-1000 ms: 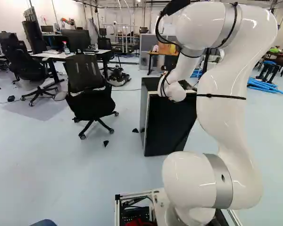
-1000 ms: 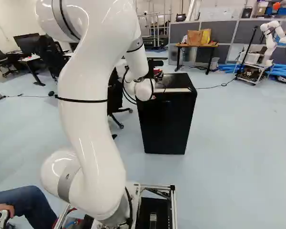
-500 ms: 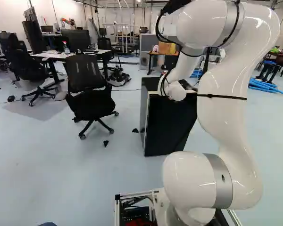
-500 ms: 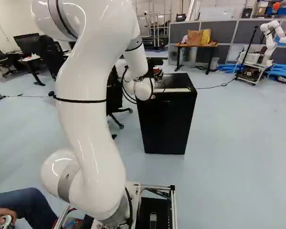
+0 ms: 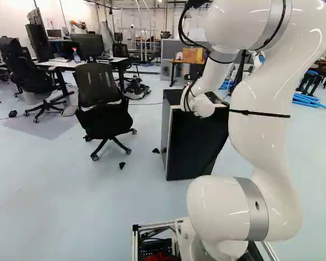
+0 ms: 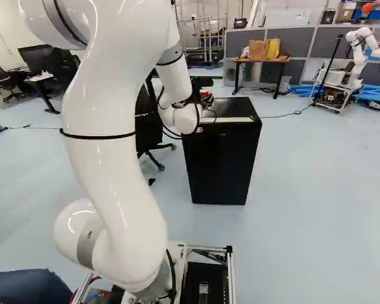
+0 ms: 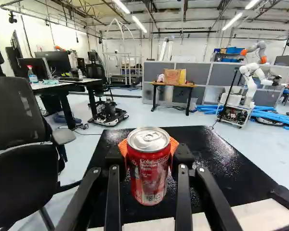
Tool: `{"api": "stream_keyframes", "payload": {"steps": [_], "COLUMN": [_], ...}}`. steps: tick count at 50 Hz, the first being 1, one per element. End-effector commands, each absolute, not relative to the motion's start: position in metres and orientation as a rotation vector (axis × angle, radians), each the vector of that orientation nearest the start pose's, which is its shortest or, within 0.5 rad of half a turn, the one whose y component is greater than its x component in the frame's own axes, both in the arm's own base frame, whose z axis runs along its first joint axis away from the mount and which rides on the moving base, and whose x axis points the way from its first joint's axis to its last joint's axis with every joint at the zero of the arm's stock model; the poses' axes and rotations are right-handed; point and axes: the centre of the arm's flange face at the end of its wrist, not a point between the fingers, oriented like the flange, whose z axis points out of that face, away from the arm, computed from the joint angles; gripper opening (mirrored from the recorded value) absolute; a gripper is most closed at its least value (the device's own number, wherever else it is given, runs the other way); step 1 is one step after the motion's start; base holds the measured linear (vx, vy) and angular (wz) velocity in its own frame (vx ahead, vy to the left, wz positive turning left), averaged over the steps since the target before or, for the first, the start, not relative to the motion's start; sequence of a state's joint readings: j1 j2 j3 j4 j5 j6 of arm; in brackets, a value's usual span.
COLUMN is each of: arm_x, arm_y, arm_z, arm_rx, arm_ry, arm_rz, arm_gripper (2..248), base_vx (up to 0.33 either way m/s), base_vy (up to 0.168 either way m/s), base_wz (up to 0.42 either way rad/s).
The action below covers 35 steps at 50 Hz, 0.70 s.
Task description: Grab a drink from the fridge
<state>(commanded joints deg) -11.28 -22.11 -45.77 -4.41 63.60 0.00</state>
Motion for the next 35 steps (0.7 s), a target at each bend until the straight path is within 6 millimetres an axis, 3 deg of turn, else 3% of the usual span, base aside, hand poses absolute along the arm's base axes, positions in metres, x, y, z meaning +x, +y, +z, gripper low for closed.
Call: {"api": "stream_keyframes", "payload": {"steps": [18,35], "arm_x": [0.5,0.453], "arm_y": [-0.08,-0.056], "arm_z": [0.398,0.401], "arm_rx": [-2.387,-2.427], "arm_ry": [0.1,0.081], "arm_rz": [-2.178,-2.101], "arm_gripper": [100,100], "base_vx": [0.0,0.0], "base_vy": [0.0,0.0], "base_wz": [0.0,0.0]}}
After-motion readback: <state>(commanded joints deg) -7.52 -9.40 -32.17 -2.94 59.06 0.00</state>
